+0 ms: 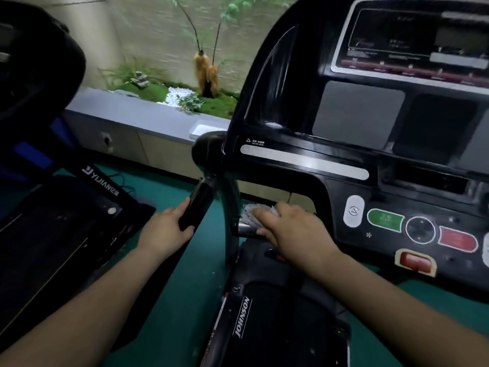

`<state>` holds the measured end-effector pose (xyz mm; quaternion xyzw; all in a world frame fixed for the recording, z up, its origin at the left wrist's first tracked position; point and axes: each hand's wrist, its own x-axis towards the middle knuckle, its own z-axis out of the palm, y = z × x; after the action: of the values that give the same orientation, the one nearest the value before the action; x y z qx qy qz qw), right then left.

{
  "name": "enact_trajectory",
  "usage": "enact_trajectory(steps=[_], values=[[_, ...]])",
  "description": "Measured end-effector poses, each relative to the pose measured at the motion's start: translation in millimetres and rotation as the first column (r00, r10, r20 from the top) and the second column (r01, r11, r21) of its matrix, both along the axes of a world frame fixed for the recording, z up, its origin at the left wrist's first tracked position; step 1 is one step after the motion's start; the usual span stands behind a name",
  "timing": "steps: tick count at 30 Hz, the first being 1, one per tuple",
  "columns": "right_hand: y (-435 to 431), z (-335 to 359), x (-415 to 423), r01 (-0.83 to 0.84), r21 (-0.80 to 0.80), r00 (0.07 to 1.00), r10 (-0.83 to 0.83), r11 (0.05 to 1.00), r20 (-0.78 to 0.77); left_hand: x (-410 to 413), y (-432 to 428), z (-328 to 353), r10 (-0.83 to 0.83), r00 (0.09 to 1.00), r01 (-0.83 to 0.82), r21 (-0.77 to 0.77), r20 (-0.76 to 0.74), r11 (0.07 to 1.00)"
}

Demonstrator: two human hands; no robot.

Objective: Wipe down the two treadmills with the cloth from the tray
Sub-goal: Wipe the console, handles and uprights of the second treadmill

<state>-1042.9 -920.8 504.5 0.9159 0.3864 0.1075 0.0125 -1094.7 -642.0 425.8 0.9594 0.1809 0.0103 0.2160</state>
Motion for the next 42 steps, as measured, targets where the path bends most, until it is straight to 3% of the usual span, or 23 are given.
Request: enact_trajectory(steps=[4, 7, 10, 13, 14, 15, 16, 17, 18, 19, 20, 22, 25, 27, 29, 30, 32, 33, 34, 36, 38, 42], values=[[36, -3, 4, -0.208, -0.009, 0.976, 0.207, 0.978, -0.064, 0, 1, -2, 0.027, 1.0, -0.027, 0.016, 0.016, 1.0], [52, 2, 9, -0.311, 0.03, 0.92, 0.309, 0.95, -0.242, 1, -2, -4, 0.058, 0.997, -0.059, 0.032, 0.042, 0.998], [47, 15, 18, -0.243, 0.167, 0.882, 0.29, 0.955, -0.371, 1, -1, -5, 0.074, 0.997, -0.074, 0.0, 0.004, 0.997], [39, 27, 21, -0.114, 0.38, 0.916, 0.245, 0.918, -0.317, 2, -5, 0, 0.09, 0.992, -0.081, 0.1, -0.086, 0.992], [40, 31, 19, -0.079, 0.449, 0.92, 0.238, 0.89, -0.311, 3, -13, 8, 0.113, 0.994, -0.113, 0.063, 0.004, 0.992], [41, 33, 17, -0.049, 0.501, 0.911, 0.244, 0.864, -0.333, 3, -25, 20, 0.153, 0.978, -0.144, -0.071, 0.142, 0.987], [44, 32, 14, -0.028, 0.535, 0.889, 0.266, 0.844, -0.373, 1, -40, 35, 0.228, 0.935, -0.137, -0.315, 0.272, 0.939], [47, 32, 11, -0.018, 0.558, 0.856, 0.302, 0.829, -0.42, -1, -56, 52, 0.307, 0.898, -0.063, -0.599, 0.315, 0.799], [50, 30, 7, -0.022, 0.574, 0.817, 0.346, 0.818, -0.462, -3, -72, 70, 0.339, 0.901, 0.042, -0.832, 0.271, 0.553], [53, 28, 3, -0.041, 0.583, 0.78, 0.391, 0.811, -0.489, -4, -84, 83, 0.324, 0.924, 0.112, -0.953, 0.205, 0.282], [55, 27, 0, -0.063, 0.573, 0.747, 0.42, 0.817, -0.516, -4, -92, 90, 0.31, 0.941, 0.114, -0.99, 0.136, 0.088], [55, 29, -3, -0.064, 0.511, 0.694, 0.406, 0.857, -0.595, 0, -99, 101, 0.342, 0.94, 0.052, -0.99, 0.004, -0.131], [47, 42, 0, -0.035, 0.464, 0.736, 0.336, 0.885, -0.587, 6, -95, 108, 0.502, 0.857, 0.052, -0.952, -0.112, -0.301], [32, 52, 9, -0.023, 0.48, 0.846, 0.273, 0.877, -0.458, 10, -84, 109, 0.633, 0.767, 0.092, -0.959, -0.103, -0.268], [11, 64, 20, 0.01, 0.529, 0.94, 0.172, 0.848, -0.294, 16, -68, 118, 0.766, 0.643, 0.132, -0.984, -0.006, -0.118], [-1, 70, 25, 0.036, 0.548, 0.972, 0.098, 0.836, -0.213, 20, -61, 124, 0.815, 0.572, 0.169, -0.986, 0.093, -0.005], [-25, 78, 35, 0.092, 0.526, 0.995, -0.058, 0.845, -0.08, 36, -49, 136, 0.821, 0.45, 0.155, -0.936, 0.353, 0.317], [-36, 80, 40, 0.113, 0.492, 0.993, -0.11, 0.863, -0.036, 48, -44, 136, 0.749, 0.451, 0.117, -0.864, 0.485, 0.489], [-45, 80, 44, 0.138, 0.454, 0.989, -0.15, 0.88, -0.01, 60, -43, 132, 0.62, 0.519, 0.101, -0.762, 0.589, 0.639], [-59, 78, 50, 0.187, 0.401, 0.979, -0.206, 0.897, 0.003, 84, -47, 113, 0.243, 0.732, 0.151, -0.499, 0.636, 0.853], [-70, 73, 52, 0.187, 0.371, 0.975, -0.217, 0.91, 0.041, 99, -50, 91, 0.011, 0.805, 0.188, -0.272, 0.594, 0.944], [-84, 58, 58, 0.123, 0.346, 0.977, -0.175, 0.93, 0.123, 112, -47, 84, 0.063, 0.789, 0.158, -0.302, 0.611, 0.94]])
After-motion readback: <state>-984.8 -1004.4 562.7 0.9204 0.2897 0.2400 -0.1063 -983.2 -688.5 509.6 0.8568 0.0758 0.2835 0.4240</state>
